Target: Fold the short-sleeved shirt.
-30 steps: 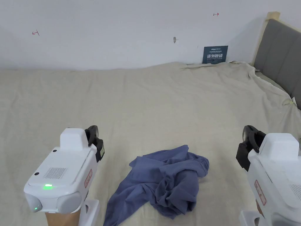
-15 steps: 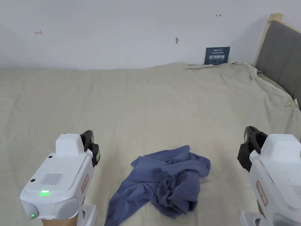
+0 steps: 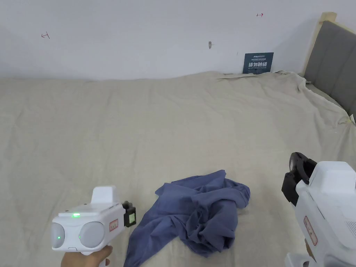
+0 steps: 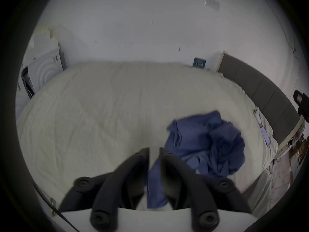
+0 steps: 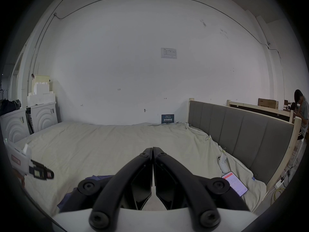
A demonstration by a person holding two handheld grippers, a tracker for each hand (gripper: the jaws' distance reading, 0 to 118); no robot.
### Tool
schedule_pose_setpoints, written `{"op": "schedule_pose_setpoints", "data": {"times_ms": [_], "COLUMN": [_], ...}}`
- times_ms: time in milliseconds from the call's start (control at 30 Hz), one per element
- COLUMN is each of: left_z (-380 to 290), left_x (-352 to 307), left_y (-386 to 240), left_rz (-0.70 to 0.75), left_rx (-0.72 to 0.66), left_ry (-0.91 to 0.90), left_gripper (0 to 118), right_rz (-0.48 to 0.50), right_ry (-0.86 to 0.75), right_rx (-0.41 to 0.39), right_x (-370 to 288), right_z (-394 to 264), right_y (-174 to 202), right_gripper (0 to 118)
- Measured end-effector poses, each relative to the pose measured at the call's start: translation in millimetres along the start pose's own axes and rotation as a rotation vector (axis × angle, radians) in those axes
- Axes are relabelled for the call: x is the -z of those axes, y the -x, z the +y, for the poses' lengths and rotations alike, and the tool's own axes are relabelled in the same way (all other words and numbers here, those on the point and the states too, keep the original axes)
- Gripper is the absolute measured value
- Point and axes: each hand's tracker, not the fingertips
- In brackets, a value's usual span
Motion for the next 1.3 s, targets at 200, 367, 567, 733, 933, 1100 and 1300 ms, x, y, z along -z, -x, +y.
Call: {"op": "schedule_pose_setpoints", "data": {"times_ms": [200, 367, 567, 733, 933, 1100, 1300], "left_z": [-33.7, -54.4, -72.5, -71.1, -56.1, -32.2, -14.8], "left_x": [26.7, 42.5, 61.0, 52.3, 38.3, 14.3, 6.9], "left_y": [-6.9, -16.9, -28.0, -30.2, -18.6, -14.5, -8.7], "left_rz": [0.011, 0.029, 0.048, 0.02, -0.048, -0.07, -0.085], "left_rx": [0.02, 0.063, 0.138, 0.171, 0.087, 0.071, 0.044], "left_ry": [0.144, 0.219, 0.274, 0.214, 0.168, 0.093, 0.051], "left_gripper": [98, 98, 62, 6, 4, 4, 4], "right_rz": [0.0, 0.002, 0.007, 0.019, 0.035, 0.083, 0.095], "right_ry": [0.018, 0.034, 0.06, 0.137, 0.259, 0.399, 0.562], "right_rx": [-0.001, -0.002, 0.0, 0.005, 0.055, 0.099, 0.155], "right_x": [0.8, 3.8, 12.3, 22.7, 57.9, 112.6, 184.2], "right_z": [-2.6, -7.4, -16.6, -26.1, -51.0, -66.5, -86.2], "right_y": [1.1, 0.6, -3.6, -2.9, -15.6, -24.4, -26.5], "right_gripper": [0, 0, 0, 0, 0, 2, 69]}}
